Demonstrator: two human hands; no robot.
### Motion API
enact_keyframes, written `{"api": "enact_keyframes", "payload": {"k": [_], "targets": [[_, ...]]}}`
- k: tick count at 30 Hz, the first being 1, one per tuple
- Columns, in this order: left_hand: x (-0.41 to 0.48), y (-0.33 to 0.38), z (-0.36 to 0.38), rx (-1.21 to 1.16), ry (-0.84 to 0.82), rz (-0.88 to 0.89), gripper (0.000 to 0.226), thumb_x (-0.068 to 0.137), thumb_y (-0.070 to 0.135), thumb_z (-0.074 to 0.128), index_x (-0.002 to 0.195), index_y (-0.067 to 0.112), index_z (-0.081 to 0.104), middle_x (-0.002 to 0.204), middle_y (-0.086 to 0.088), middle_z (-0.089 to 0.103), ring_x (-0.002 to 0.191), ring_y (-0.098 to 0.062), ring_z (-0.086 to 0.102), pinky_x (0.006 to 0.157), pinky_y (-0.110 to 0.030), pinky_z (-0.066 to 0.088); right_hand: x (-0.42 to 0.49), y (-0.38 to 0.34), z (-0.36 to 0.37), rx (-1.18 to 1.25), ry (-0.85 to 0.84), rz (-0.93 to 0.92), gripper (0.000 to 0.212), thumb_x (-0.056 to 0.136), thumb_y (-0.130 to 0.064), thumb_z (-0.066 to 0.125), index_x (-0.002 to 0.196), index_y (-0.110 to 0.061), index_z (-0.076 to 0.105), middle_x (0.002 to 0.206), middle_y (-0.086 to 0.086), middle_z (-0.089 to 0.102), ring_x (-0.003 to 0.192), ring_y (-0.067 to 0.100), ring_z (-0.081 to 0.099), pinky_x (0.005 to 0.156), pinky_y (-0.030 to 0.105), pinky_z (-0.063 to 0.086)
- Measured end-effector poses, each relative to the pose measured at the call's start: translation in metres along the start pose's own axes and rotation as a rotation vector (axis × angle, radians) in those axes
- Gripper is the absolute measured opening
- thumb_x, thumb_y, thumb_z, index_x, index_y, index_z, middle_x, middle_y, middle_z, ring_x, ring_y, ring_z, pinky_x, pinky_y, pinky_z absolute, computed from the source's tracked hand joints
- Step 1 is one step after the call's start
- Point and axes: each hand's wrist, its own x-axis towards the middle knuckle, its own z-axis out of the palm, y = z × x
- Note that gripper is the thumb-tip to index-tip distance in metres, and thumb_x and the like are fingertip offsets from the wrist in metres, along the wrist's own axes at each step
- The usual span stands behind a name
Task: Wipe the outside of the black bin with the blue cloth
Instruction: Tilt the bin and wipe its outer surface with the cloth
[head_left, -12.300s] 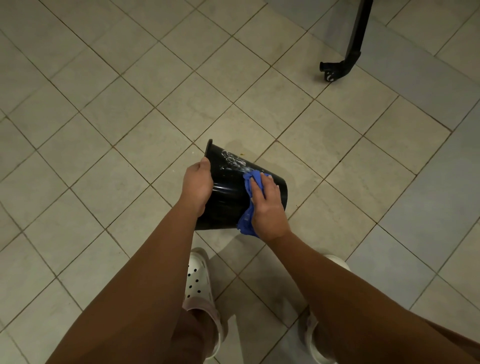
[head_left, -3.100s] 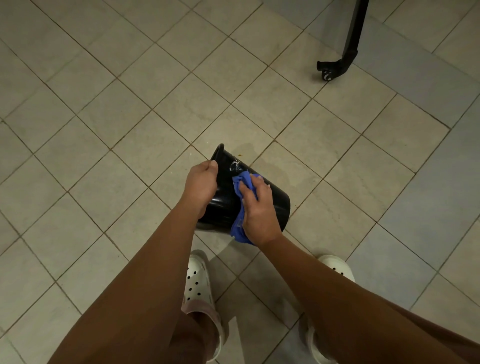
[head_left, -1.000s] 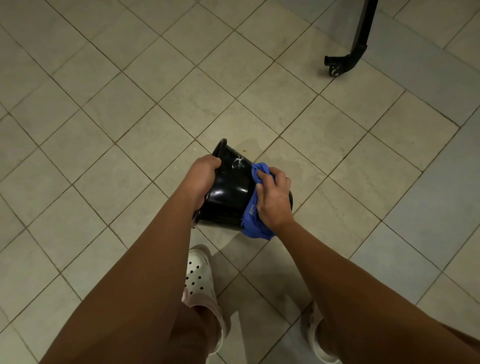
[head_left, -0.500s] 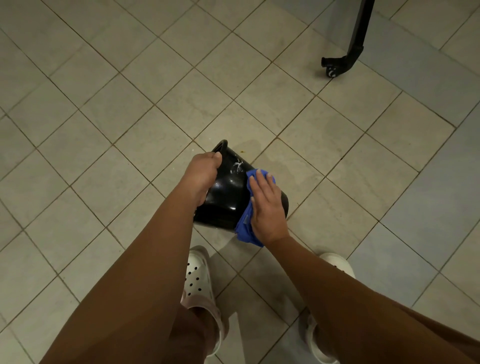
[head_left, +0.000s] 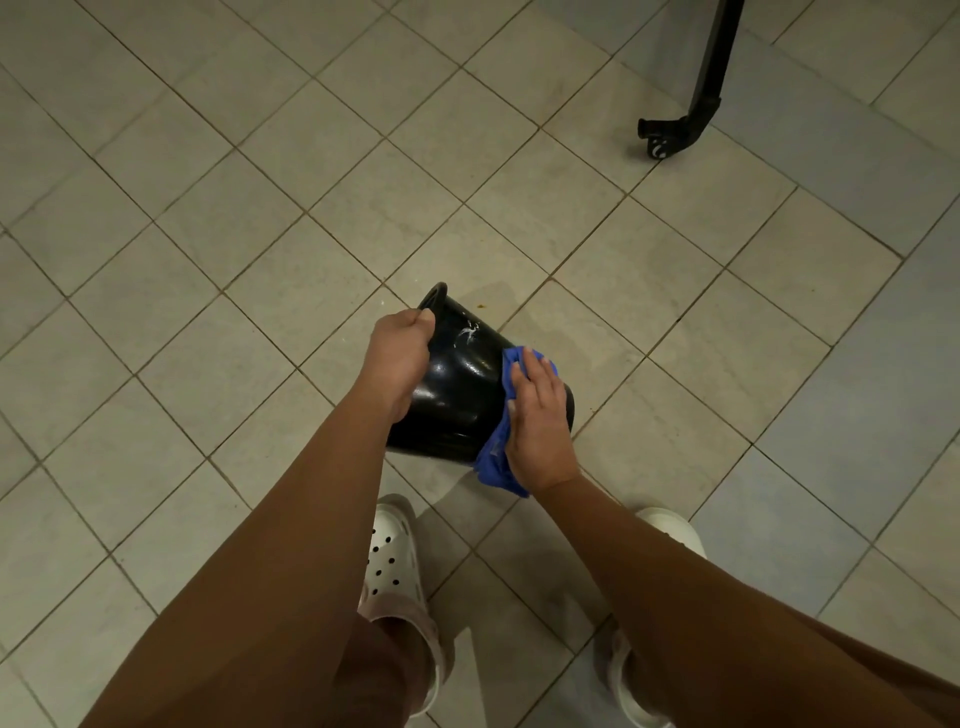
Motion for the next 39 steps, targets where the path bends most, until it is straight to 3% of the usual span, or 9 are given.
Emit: {"api": "enact_keyframes", "payload": {"k": [5, 8, 14, 21, 25, 30, 33, 36, 39], "targets": [[0.001, 0.002, -0.001, 0.010, 0.008, 0.001, 0.029, 0.102, 0.024, 0.042, 0.091, 0.012, 0.066, 0.092, -0.017, 0.064, 0.086, -0.030, 0.061, 0.091, -0.048, 0.052, -0.004, -0.015, 0.010, -0.116, -0.020, -0.211, 0.056, 0.083, -0.007, 0.062, 0.135, 0.000, 0.042, 0.147, 0.016, 0.033, 0.141, 0.032, 0.013, 0.112, 0.057, 0.018], [0.003, -0.002, -0.003, 0.014, 0.022, 0.005, 0.030, 0.102, 0.024, 0.041, 0.089, 0.013, 0.066, 0.092, -0.017, 0.065, 0.085, -0.030, 0.061, 0.091, -0.048, 0.053, 0.012, -0.015, 0.008, -0.132, -0.044, -0.326, 0.058, 0.086, -0.013, 0.053, 0.140, -0.004, 0.035, 0.150, 0.013, 0.030, 0.142, 0.031, 0.014, 0.113, 0.055, 0.018], [0.004, -0.004, -0.001, 0.018, 0.020, 0.020, 0.032, 0.104, 0.027, 0.041, 0.108, 0.009, 0.067, 0.098, -0.013, 0.065, 0.098, -0.032, 0.063, 0.097, -0.047, 0.050, 0.017, -0.009, -0.004, -0.040, -0.012, 0.024, 0.056, 0.094, -0.012, 0.046, 0.145, -0.004, 0.026, 0.154, 0.011, 0.019, 0.143, 0.027, 0.009, 0.116, 0.046, 0.013], [0.005, -0.005, -0.002, 0.005, 0.021, 0.011, 0.031, 0.102, 0.024, 0.042, 0.083, 0.015, 0.064, 0.083, -0.013, 0.063, 0.080, -0.028, 0.060, 0.083, -0.044, 0.052, -0.006, -0.020, 0.012, -0.242, -0.020, -0.231, 0.072, 0.071, -0.007, 0.074, 0.136, -0.001, 0.041, 0.146, 0.016, 0.035, 0.140, 0.035, 0.016, 0.112, 0.055, 0.017], [0.005, -0.005, -0.002, -0.011, 0.021, 0.009, 0.033, 0.103, 0.023, 0.042, 0.090, 0.004, 0.066, 0.084, -0.016, 0.063, 0.079, -0.026, 0.059, 0.084, -0.047, 0.055, 0.012, -0.019, 0.011, -0.205, -0.062, -0.399, 0.062, 0.083, -0.013, 0.059, 0.140, -0.004, 0.036, 0.150, 0.013, 0.030, 0.142, 0.034, 0.015, 0.113, 0.056, 0.018], [0.003, -0.005, 0.000, -0.014, 0.033, 0.015, 0.032, 0.103, 0.023, 0.041, 0.084, 0.014, 0.064, 0.087, -0.014, 0.064, 0.083, -0.029, 0.062, 0.088, -0.045, 0.053, 0.017, -0.016, 0.004, -0.078, -0.043, -0.067, 0.059, 0.089, -0.027, 0.028, 0.143, -0.003, 0.029, 0.153, 0.013, 0.022, 0.143, 0.028, 0.009, 0.117, 0.048, 0.011], [0.002, -0.003, -0.001, 0.001, 0.029, 0.010, 0.030, 0.103, 0.025, 0.040, 0.086, 0.016, 0.064, 0.090, -0.014, 0.064, 0.089, -0.032, 0.063, 0.092, -0.046, 0.051, 0.008, -0.016, 0.008, -0.145, 0.017, -0.127, 0.054, 0.090, -0.014, 0.046, 0.140, 0.000, 0.033, 0.151, 0.016, 0.027, 0.141, 0.034, 0.015, 0.113, 0.056, 0.017], [0.004, -0.005, -0.003, -0.010, 0.035, -0.010, 0.032, 0.103, 0.025, 0.041, 0.084, 0.015, 0.064, 0.087, -0.015, 0.064, 0.085, -0.031, 0.062, 0.092, -0.048, 0.052, -0.002, -0.020, 0.017, -0.268, -0.014, -0.265, 0.079, 0.073, -0.005, 0.073, 0.141, -0.005, 0.032, 0.151, 0.013, 0.028, 0.141, 0.034, 0.013, 0.111, 0.056, 0.010], [0.004, -0.006, -0.004, -0.005, 0.015, 0.003, 0.033, 0.104, 0.023, 0.039, 0.085, 0.010, 0.062, 0.084, -0.014, 0.062, 0.079, -0.027, 0.059, 0.083, -0.043, 0.052, 0.003, -0.028, 0.019, -0.270, -0.044, -0.400, 0.080, 0.076, -0.007, 0.072, 0.143, -0.006, 0.029, 0.152, 0.012, 0.025, 0.142, 0.034, 0.010, 0.113, 0.053, 0.006]]}}
